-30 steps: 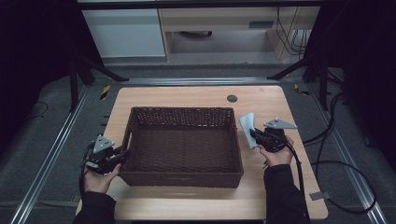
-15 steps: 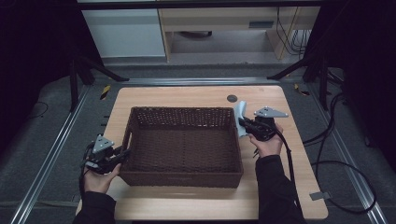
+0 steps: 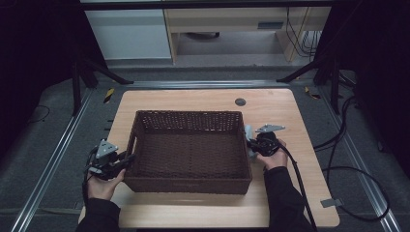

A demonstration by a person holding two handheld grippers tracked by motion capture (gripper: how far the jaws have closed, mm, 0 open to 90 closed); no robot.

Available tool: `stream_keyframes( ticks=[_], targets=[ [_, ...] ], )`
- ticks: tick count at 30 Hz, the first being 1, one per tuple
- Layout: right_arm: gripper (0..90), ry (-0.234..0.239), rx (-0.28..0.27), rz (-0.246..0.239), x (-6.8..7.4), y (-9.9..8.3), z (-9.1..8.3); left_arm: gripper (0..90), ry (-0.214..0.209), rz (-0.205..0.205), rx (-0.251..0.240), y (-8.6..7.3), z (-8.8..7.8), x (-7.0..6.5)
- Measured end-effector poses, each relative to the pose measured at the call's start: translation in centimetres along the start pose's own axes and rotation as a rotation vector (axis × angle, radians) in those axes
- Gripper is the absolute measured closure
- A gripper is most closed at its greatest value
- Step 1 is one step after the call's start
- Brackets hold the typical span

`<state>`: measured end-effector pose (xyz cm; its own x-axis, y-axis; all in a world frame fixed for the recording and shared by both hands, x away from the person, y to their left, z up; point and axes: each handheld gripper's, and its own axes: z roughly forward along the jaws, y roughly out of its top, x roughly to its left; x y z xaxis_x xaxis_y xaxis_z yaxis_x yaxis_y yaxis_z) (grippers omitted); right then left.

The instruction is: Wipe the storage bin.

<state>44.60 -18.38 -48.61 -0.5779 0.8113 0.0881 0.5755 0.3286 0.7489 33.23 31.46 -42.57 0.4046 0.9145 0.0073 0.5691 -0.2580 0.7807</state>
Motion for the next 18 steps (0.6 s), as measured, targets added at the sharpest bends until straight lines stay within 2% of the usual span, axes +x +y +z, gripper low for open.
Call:
stream_keyframes(
  ticks=[2, 4, 8, 11, 14, 18],
  targets=[
    [83.6, 0.020, -0.007, 0.012, 0.0, 0.1, -0.1, 69.7, 0.000, 0.000, -0.001, 0.0, 0.0, 0.0],
    [83.5, 0.046, -0.042, 0.016, 0.0, 0.6, -0.7, 69.7, 0.000, -0.001, -0.001, 0.0, 0.1, 0.0],
    [83.6, 0.051, -0.155, 0.024, -0.3, 2.4, -2.9, 69.7, 0.000, -0.002, -0.002, 0.1, 0.1, 0.0],
    [83.6, 0.057, -0.222, 0.001, -0.1, 3.8, -4.5, 69.7, -0.001, -0.005, -0.004, 0.1, 0.2, 0.0],
    [83.6, 0.058, -0.216, -0.031, 0.2, 4.3, -4.7, 69.7, 0.001, -0.007, -0.005, 0.1, 0.2, 0.0],
    [83.6, 0.049, -0.178, -0.037, 0.1, 3.6, -4.0, 69.7, 0.000, -0.014, -0.008, 0.3, 0.5, 0.0]
  ],
)
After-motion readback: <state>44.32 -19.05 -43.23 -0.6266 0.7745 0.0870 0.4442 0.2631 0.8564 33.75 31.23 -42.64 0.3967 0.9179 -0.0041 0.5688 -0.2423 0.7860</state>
